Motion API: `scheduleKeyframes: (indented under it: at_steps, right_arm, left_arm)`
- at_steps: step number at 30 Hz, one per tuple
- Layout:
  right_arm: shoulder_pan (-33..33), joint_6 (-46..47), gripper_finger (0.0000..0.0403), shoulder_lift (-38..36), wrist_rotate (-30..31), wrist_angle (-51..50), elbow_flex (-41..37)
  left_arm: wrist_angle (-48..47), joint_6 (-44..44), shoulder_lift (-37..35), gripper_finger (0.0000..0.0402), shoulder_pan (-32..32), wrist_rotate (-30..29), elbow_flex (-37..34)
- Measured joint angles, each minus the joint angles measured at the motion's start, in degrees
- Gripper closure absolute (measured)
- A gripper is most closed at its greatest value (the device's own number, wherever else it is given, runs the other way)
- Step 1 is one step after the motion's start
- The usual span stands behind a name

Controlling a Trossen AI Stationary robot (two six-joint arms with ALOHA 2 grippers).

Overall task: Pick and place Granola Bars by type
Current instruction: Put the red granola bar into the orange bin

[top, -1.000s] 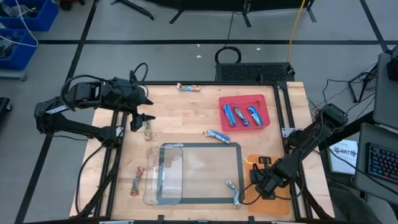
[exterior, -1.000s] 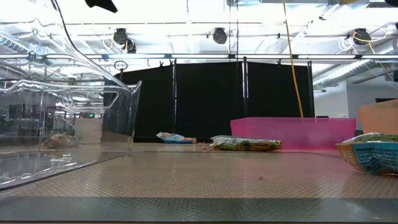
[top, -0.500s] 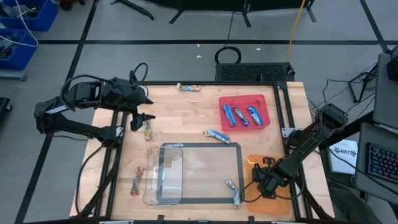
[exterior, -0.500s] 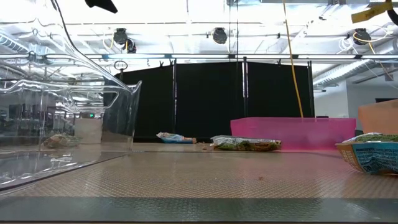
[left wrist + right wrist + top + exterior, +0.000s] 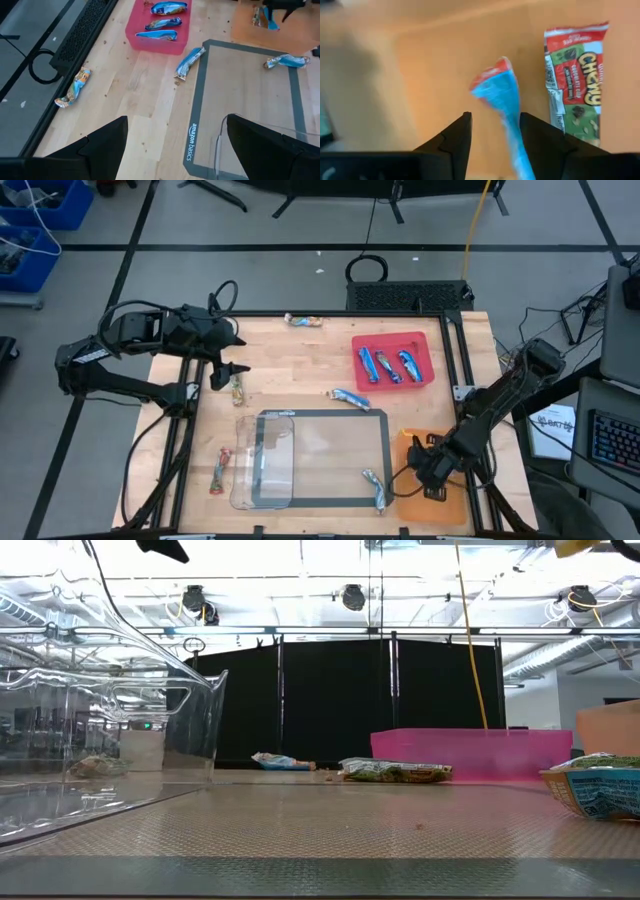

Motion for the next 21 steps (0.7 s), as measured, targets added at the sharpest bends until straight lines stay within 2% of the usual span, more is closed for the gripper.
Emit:
scheduleKeyframes:
  at_steps: [3, 9, 18, 21]
  right_arm:
    - [-1.0, 0.8, 0.0252, -4.6, 0.0, -0.4, 0.0]
    - [-4.3, 0.1, 0.0261, -14.3, 0.5, -0.3, 0.1]
    - [-12.6, -11.7, 0.0264, -23.1, 9.0, 2.1, 0.1]
    - [-15.5, -16.3, 0.0266, -24.7, 12.3, 6.1, 0.1]
  left_arm:
    - [-0.2, -2.7, 0.0, 0.0070, 0.0, -1.0, 0.0]
    - [-2.4, -15.0, 0.0, 0.0085, 0.8, -0.9, 0.0]
    - [-7.5, -19.1, 0.0, 0.0090, 1.7, -0.9, 0.0]
    - [-10.7, -23.1, 0.0, 0.0086, 1.7, -3.7, 0.0]
